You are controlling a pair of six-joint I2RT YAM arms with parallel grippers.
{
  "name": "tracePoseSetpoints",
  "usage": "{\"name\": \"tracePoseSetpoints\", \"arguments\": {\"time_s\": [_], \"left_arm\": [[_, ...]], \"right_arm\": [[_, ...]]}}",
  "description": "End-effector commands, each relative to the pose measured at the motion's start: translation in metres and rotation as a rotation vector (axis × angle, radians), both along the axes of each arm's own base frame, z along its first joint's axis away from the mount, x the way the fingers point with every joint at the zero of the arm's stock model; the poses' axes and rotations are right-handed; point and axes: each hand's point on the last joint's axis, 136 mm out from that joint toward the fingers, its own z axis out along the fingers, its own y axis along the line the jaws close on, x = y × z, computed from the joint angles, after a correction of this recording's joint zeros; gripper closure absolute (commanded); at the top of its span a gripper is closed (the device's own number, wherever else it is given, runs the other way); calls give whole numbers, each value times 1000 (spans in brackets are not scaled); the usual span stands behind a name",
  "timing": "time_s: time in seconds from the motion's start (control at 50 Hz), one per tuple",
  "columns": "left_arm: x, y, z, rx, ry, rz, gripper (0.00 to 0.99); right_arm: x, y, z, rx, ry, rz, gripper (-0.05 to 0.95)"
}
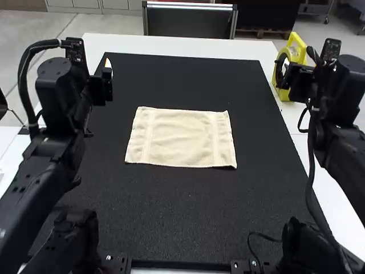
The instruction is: Fold the towel.
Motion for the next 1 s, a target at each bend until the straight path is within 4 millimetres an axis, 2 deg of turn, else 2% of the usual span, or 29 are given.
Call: {"name": "tracePoseSetpoints", "arguments": {"time_s": [0.0, 0.16, 0.22, 0.28, 0.4, 0.44, 0.5, 0.7, 0.76, 0.88, 0.98], "left_arm": [[18, 9, -20, -56, 73, 39, 87], [38, 18, -43, -60, 154, 66, 90], [42, 34, -51, -55, 168, 144, 87], [48, 38, -56, -26, 191, 151, 26], [56, 52, -69, 52, 247, 172, 31], [60, 45, -67, 53, 231, 115, 48], [62, 46, -68, 54, 236, 102, 93], [62, 42, -65, 133, 268, 80, 100], [62, 34, -68, 131, 271, 38, 93], [64, 26, -87, 105, 326, -18, 85], [71, 15, -123, 20, 427, -98, 85]], "right_arm": [[10, 6, -15, 111, 55, 41, -7], [20, 6, -54, 161, 167, 45, -8], [24, 5, -69, 167, 207, 41, -8], [28, 5, -82, 159, 247, 46, -8], [35, 8, -112, 127, 333, 67, -7], [38, 10, -119, 122, 357, 77, -7], [42, 12, -127, 95, 380, 91, -5], [53, 26, -146, 108, 444, 166, -2], [57, 31, -151, 104, 459, 191, -2], [65, 33, -157, 97, 482, 215, -2], [67, 37, -159, 70, 484, 242, -2]]}}
